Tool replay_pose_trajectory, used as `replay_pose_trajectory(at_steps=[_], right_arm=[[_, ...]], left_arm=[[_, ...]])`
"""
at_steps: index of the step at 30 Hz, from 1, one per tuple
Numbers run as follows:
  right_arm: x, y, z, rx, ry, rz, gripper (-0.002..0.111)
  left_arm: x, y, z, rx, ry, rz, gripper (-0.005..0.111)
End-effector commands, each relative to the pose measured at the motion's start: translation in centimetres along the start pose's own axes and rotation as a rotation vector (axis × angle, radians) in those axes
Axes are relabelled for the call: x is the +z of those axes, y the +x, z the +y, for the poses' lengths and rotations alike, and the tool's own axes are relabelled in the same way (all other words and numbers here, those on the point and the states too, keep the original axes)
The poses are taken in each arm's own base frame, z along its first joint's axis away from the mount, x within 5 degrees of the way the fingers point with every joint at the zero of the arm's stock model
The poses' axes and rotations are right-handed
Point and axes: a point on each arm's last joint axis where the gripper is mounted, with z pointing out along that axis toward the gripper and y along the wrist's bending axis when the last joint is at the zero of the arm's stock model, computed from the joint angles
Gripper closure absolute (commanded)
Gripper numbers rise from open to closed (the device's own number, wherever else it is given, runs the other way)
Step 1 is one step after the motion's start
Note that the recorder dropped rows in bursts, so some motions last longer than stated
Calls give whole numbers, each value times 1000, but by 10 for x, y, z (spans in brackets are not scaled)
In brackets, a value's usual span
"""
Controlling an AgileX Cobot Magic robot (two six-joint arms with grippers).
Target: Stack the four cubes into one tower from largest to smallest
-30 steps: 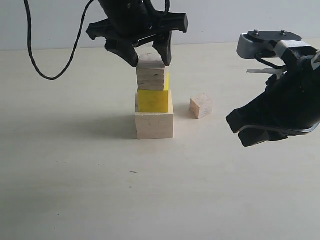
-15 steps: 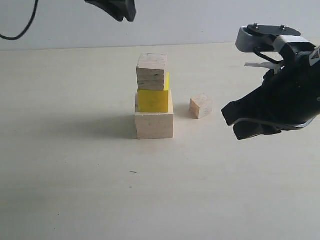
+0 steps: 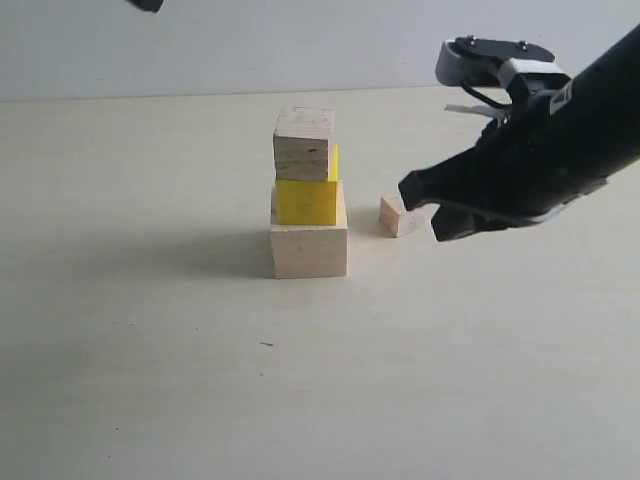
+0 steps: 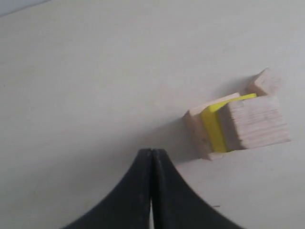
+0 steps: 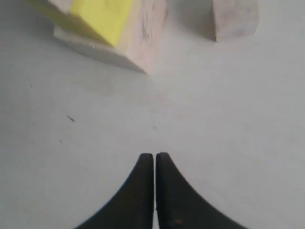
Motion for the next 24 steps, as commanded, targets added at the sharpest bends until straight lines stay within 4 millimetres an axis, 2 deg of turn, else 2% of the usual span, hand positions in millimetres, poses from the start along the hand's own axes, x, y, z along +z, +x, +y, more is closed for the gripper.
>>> replay_pose_trajectory(at_steps=[1,5,11,15,20,24], right_arm=[[-6,-28,5,-4,-9,-131,108],[-6,-48,8,-10,-15,-169,108],[7,-71,11,-9,-29,-182,108],[26,-84,14,-13,-74,-163,108],[46,-99,19,9,-150,-152,108],[49,-102,19,11,-145,-165,108]], left_arm=[[17,22,20,-50,54,111,107],[39,41,18,-21,149,150,107],[70,58,19,30,155,124,107],[74,57,11,83,241,89,107],[74,56,10,113,252,75,107],[84,59,5,146,313,53,107]])
